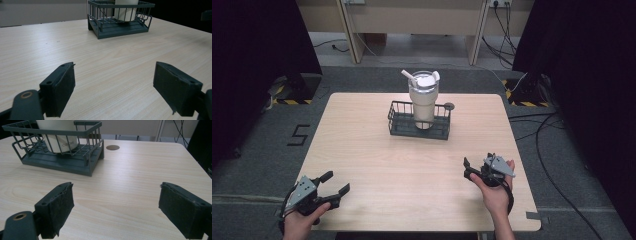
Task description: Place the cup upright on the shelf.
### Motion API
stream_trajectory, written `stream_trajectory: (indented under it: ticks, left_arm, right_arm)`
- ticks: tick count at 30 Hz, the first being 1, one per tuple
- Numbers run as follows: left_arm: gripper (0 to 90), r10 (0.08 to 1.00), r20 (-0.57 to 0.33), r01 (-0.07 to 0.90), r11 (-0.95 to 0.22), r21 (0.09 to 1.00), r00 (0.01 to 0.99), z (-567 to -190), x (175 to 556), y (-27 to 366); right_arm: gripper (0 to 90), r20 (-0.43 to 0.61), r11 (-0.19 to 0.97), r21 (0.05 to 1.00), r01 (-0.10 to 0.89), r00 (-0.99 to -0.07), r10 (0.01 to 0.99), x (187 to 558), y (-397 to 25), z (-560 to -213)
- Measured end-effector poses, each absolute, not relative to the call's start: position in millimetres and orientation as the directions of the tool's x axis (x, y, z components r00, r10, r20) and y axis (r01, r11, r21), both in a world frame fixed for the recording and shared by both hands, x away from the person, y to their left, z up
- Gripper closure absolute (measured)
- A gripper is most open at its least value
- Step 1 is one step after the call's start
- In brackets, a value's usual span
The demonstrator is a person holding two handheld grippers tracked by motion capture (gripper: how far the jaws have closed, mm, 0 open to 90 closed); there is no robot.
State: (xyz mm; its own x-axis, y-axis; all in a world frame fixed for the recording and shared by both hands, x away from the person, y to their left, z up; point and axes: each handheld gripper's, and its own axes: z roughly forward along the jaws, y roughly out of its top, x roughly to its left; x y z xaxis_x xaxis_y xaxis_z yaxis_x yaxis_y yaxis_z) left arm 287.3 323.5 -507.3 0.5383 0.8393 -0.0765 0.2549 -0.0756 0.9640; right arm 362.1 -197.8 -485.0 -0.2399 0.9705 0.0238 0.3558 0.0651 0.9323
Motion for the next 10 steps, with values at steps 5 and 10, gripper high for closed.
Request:
stream_trajectory:
  ticks: [5, 10]
  left_arm:
    - [17.1, 0.835, -0.073, 0.253, -0.081, 0.964, 0.545, -506.8, 287.0, 322.5]
    - [17.1, 0.835, -0.074, 0.253, -0.080, 0.964, 0.546, -506.9, 287.6, 321.8]
  right_arm:
    - [13.3, 0.026, 0.063, 0.930, 0.362, -0.235, 0.972, 361.4, -197.9, -488.1]
    - [13.3, 0.025, 0.066, 0.930, 0.361, -0.243, 0.970, 361.0, -196.4, -488.0]
